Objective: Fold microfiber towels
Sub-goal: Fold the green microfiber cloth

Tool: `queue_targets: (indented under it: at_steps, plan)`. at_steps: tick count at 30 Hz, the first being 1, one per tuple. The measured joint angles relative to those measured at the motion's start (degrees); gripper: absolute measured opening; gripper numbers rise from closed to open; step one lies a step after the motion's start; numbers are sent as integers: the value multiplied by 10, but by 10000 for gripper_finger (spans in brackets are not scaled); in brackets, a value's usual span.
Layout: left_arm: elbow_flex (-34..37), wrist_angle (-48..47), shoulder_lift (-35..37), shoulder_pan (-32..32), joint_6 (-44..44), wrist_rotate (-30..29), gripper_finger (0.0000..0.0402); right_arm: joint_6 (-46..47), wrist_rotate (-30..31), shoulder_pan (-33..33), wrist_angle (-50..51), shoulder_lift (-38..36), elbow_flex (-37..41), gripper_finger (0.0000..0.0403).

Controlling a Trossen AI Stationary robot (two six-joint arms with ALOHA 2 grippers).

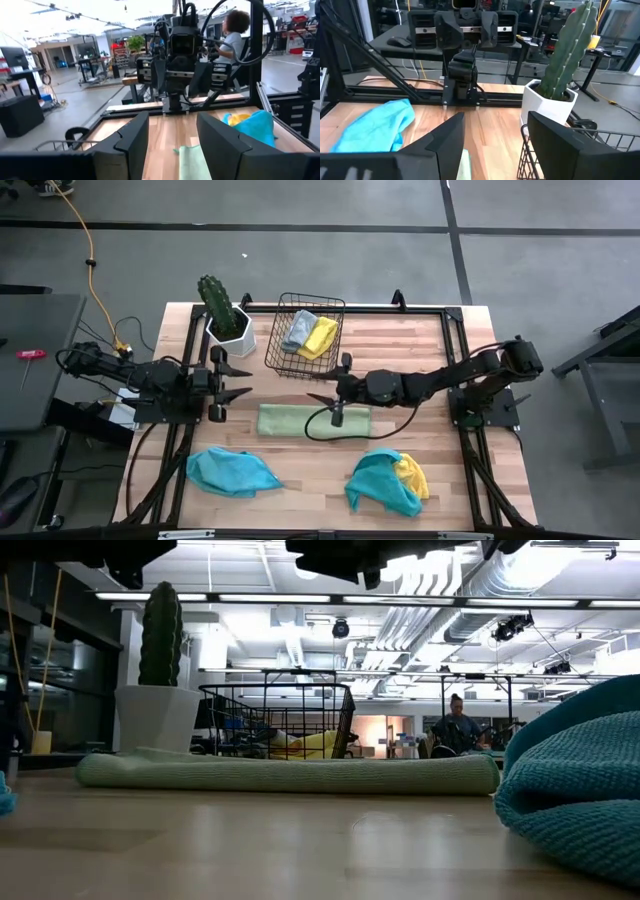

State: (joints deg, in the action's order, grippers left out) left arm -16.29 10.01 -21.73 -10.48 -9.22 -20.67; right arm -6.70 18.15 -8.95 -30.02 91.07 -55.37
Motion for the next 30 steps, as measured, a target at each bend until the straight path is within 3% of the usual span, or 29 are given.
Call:
queue_targets:
  at_steps: [6,12,22,30]
  plan:
    - [0,1,-6,0,-6,9,156,3,1,-1,-2,0,0,208]
    - [0,6,-6,0,-37,-19,156,7,3,-1,2,0,0,208]
    - [0,19,-9,-1,8,27,156,55,3,-1,28,0,0,208]
    - [0,18,-50,-2,68,56,156,123,26,-19,64,0,0,208]
